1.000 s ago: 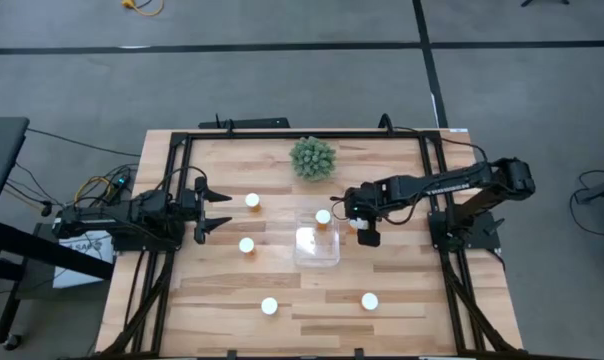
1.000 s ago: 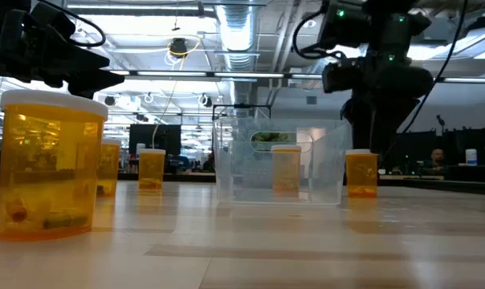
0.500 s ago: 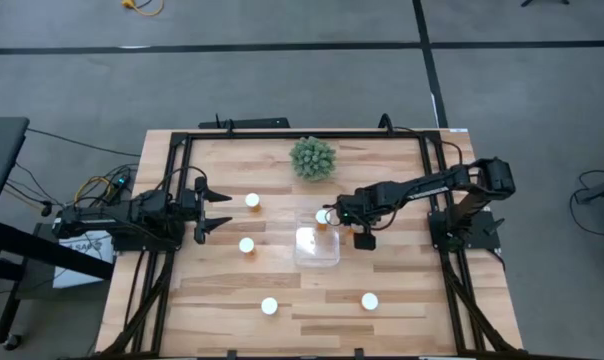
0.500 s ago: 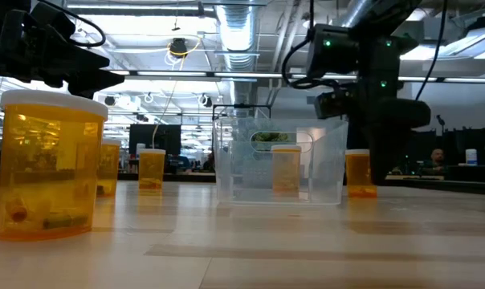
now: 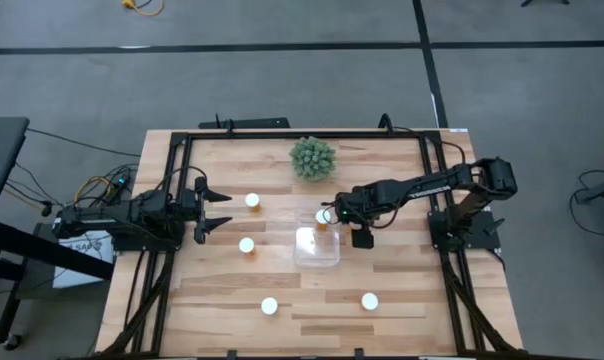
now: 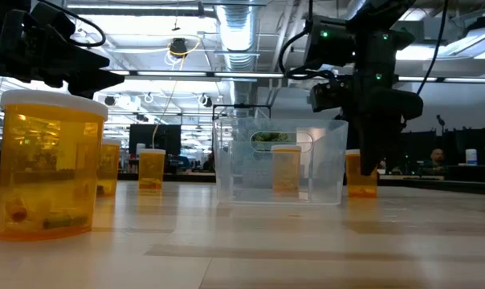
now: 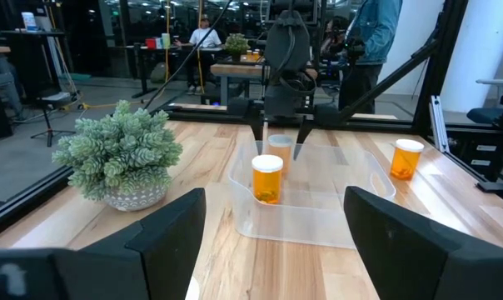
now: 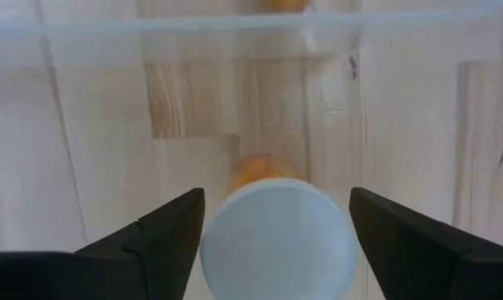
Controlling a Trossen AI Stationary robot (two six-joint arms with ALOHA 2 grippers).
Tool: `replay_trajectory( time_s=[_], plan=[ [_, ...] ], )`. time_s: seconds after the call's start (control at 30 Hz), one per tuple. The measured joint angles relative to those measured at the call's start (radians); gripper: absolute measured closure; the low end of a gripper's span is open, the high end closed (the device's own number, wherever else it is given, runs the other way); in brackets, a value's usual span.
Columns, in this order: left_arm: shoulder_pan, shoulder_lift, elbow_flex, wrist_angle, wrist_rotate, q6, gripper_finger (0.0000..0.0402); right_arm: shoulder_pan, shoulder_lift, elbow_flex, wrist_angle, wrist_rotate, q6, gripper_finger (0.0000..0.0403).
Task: Pick and place pill bottles into a basket
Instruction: Put the orange pill bottle into the transparent bin
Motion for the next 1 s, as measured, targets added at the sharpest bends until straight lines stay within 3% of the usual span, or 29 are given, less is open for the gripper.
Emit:
replay_trajectory(
  time_s=[0.53,0.73,1.0],
  plan=[
    [0.0,0.0,0.0,0.0,0.0,0.0,0.0125,0.0,0.0,0.006,-0.038,-0.001,0.0,0.0242],
    [0.0,0.0,0.0,0.0,0.0,0.0,0.0125,0.0,-0.001,0.076,-0.091,-0.001,-0.018,0.0226],
    [0.0,0.0,0.0,0.0,0.0,0.0,0.0125,-0.005,-0.042,0.204,-0.223,-0.001,-0.047,0.0235]
  ],
)
